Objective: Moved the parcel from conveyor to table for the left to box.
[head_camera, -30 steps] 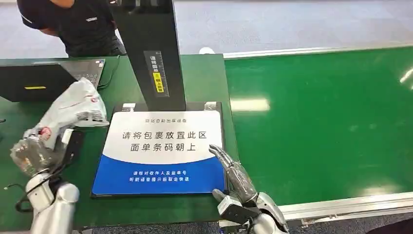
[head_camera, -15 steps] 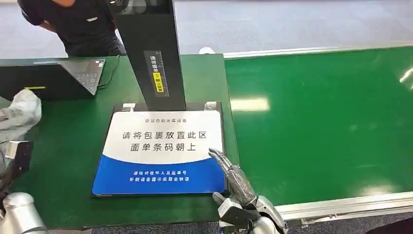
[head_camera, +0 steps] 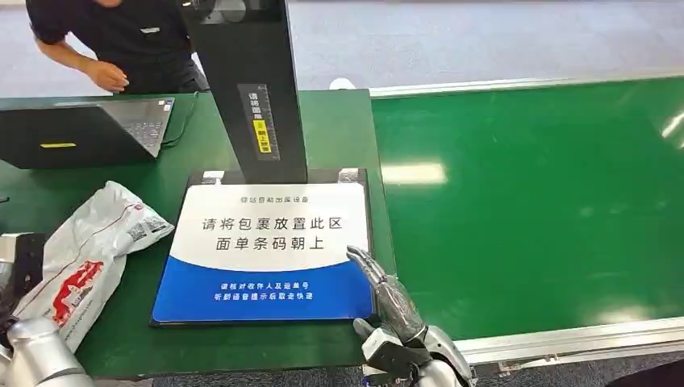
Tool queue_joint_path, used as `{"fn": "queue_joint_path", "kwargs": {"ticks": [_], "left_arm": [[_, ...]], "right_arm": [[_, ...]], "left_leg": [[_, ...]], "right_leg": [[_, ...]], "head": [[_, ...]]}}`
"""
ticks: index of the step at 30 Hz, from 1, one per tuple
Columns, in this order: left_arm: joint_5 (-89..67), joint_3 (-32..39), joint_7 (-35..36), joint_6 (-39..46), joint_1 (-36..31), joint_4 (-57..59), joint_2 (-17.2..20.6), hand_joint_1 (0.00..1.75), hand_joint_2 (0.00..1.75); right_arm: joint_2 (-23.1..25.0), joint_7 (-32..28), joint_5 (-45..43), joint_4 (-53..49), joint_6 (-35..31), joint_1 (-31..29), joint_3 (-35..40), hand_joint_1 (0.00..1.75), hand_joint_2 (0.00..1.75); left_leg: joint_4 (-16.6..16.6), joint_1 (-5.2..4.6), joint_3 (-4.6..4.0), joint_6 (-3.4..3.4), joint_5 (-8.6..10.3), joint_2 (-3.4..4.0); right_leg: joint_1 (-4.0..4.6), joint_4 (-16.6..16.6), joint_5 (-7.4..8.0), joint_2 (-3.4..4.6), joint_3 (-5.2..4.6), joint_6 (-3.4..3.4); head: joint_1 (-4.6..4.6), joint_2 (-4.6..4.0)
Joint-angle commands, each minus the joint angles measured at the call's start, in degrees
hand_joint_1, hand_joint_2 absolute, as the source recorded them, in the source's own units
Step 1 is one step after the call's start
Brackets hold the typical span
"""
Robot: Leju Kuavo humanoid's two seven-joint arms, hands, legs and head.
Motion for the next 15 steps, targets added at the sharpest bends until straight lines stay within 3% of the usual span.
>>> {"fn": "queue_joint_path", "kwargs": {"ticks": [1,3,5,7,9,13,15], "left_arm": [[1.41,-2.50,1.83,0.24,-1.90,7.77,0.33,0.00,0.00],[4.63,-6.19,2.94,0.24,-0.92,8.12,-0.11,0.00,0.00],[13.85,-11.43,-0.28,0.24,-0.33,10.91,-0.55,0.00,0.00],[33.37,-21.92,-0.22,-10.66,3.00,7.57,-0.89,0.00,0.00],[51.52,-28.90,-0.25,-26.91,7.06,1.54,-2.46,0.00,0.00],[63.40,-43.23,-0.62,-41.55,15.72,-4.59,-3.12,0.00,0.00],[64.15,-44.69,-0.98,-40.55,16.89,-5.25,-3.44,0.00,0.00]], "right_arm": [[1.07,-0.08,0.24,0.10,0.32,0.78,-1.69,0.00,0.00],[1.28,-0.10,0.37,-0.13,0.68,0.96,-2.39,0.00,0.00],[1.21,-0.40,-0.01,-0.30,0.84,0.93,-2.65,0.00,0.00],[1.41,-1.28,-1.85,-0.69,0.94,0.67,-3.39,0.00,0.00],[1.81,-1.94,-3.20,-1.16,1.07,0.03,-3.94,0.00,0.00],[2.36,-2.98,-6.94,-3.44,1.49,-0.29,-5.38,0.00,0.00],[2.20,-2.90,-7.16,-4.06,1.63,-0.21,-5.45,0.00,0.00]], "left_leg": [[-0.07,-0.02,0.10,-0.01,0.04,-0.25],[-0.15,-0.06,0.18,-0.02,0.07,-0.32],[-0.10,-0.06,0.11,-0.01,0.06,-0.30],[-0.12,-0.08,0.11,0.00,0.09,-0.45],[-0.13,-0.09,0.14,0.00,0.07,-0.48],[-0.01,-0.07,0.06,0.03,-0.01,-0.17],[-0.04,-0.12,0.08,0.04,-0.03,-0.21]], "right_leg": [[-0.01,-0.01,-0.03,-0.26,0.12,-0.08],[-0.04,-0.02,-0.05,-0.33,0.18,-0.12],[-0.05,-0.01,-0.05,-0.31,0.13,-0.08],[-0.06,-0.02,-0.06,-0.46,0.18,-0.09],[-0.06,-0.02,-0.08,-0.50,0.20,-0.11],[-0.06,0.02,-0.04,-0.18,0.07,-0.06],[-0.10,0.01,-0.08,-0.22,0.11,-0.04]], "head": [[0.00,0.00],[0.00,0.00],[-0.02,0.00],[0.02,0.00],[0.00,0.00],[-0.02,0.00],[0.02,0.00]]}}
